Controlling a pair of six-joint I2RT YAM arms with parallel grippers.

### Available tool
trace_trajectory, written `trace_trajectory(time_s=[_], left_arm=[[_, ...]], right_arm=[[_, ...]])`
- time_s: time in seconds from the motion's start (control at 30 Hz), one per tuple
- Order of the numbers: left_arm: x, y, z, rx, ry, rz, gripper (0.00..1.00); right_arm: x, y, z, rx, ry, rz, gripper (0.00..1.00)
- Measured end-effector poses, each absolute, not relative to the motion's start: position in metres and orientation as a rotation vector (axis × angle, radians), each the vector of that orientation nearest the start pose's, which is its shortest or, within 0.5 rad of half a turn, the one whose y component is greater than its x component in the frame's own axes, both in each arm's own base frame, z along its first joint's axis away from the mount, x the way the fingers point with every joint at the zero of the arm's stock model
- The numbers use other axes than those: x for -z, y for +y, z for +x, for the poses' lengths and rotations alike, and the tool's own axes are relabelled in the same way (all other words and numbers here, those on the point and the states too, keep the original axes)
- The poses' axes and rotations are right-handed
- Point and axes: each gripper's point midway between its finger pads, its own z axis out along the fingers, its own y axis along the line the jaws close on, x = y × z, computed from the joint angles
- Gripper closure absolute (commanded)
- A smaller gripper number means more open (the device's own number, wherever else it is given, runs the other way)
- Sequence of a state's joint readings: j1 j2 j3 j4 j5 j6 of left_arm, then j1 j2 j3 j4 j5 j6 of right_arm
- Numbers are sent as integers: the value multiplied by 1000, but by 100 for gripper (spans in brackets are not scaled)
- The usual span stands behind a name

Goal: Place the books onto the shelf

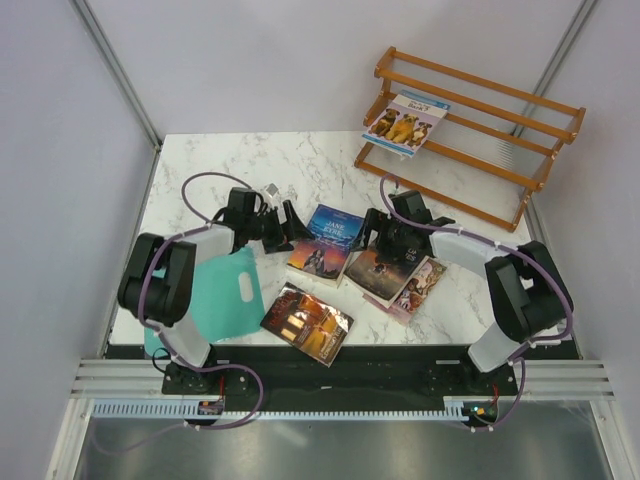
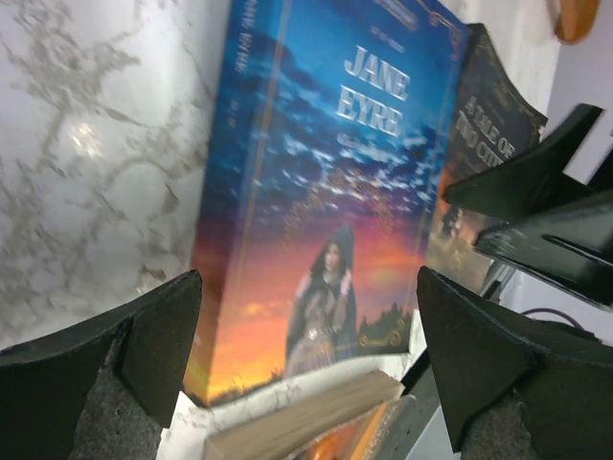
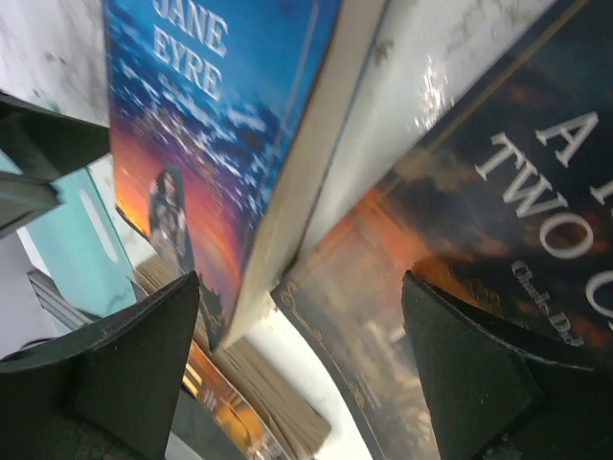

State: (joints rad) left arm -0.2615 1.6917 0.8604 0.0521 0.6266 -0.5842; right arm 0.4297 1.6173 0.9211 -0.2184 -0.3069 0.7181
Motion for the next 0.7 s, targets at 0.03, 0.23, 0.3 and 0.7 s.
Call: trace_trajectory(time_s=[0.03,0.23,0.3,0.7], left_arm=[[-63,-217,341,1136,2463,-70,0],[-49,-223,350,1167,2503,-80,0],[-49,-224,350,1178,2504,-77,0],[-49,-214,358,1174,2483,-105,0]], right_arm=[[-62,231,312,-853,2612,253,9],[-63,258,331,-1067,2482,283,18],[-58,269,338,-1127,2452,283,21],[-61,288,347,-1303,2329,319,27]])
